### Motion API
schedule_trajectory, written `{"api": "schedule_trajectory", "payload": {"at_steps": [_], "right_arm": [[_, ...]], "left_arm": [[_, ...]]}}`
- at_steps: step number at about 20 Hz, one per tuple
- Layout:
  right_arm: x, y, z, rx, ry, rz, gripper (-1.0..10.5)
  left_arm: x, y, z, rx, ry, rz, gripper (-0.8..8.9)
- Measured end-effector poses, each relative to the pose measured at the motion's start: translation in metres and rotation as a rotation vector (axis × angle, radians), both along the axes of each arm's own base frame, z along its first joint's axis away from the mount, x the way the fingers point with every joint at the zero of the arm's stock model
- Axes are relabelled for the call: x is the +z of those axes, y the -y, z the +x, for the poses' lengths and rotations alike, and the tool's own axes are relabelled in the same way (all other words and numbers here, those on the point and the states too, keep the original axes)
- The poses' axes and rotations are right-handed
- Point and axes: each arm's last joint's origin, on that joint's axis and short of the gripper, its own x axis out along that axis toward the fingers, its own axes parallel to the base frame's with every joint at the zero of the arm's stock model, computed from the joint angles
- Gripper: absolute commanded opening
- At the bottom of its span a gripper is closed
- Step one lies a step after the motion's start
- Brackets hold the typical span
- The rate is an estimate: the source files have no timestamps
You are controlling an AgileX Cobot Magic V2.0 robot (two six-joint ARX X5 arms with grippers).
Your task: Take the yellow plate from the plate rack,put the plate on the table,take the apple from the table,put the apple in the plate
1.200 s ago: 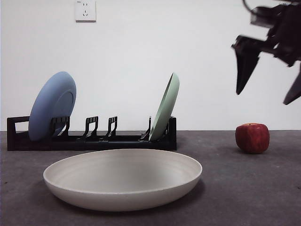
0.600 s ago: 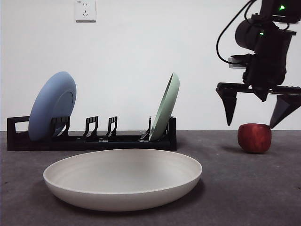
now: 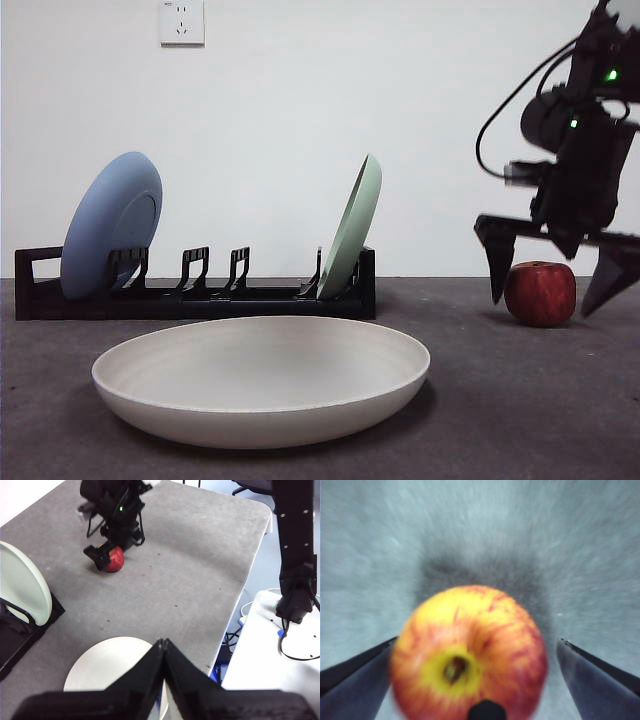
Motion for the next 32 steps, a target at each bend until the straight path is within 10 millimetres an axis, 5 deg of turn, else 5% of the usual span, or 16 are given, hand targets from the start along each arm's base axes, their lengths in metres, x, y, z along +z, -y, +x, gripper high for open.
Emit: {"api": "schedule_trajectory", "payload": {"at_steps": [4, 11, 16, 20, 27, 32], "right_arm": [[-0.002, 0.0, 0.004, -0.002, 0.031, 0.004, 0.0], [0.006, 0.0, -0.004, 0.006, -0.012, -0.005, -0.1], [0.08, -0.009, -0.05, 0.081, 0.01, -0.019, -0.1], [0.113, -0.065, -0.093, 0.27, 0.027, -0.014, -0.1], [0.115, -0.193, -0.171, 0.659, 0.075, -0.006, -0.1], [0.1, -0.225, -0.195, 0.743, 0.03, -0.018, -0.1]], "left_arm": [[-0.001, -0.001, 0.0, 0.004, -0.01, 0.007, -0.05], [-0.008, -0.005, -0.002, 0.022, -0.069, 0.081, -0.05], [-0.015, -0.012, -0.005, 0.043, -0.128, 0.153, -0.05], [-0.009, -0.022, -0.009, 0.042, -0.104, 0.095, -0.05], [0.004, -0.056, -0.024, 0.053, -0.046, -0.019, -0.05], [-0.008, -0.076, -0.032, 0.084, -0.092, 0.117, -0.05]]}}
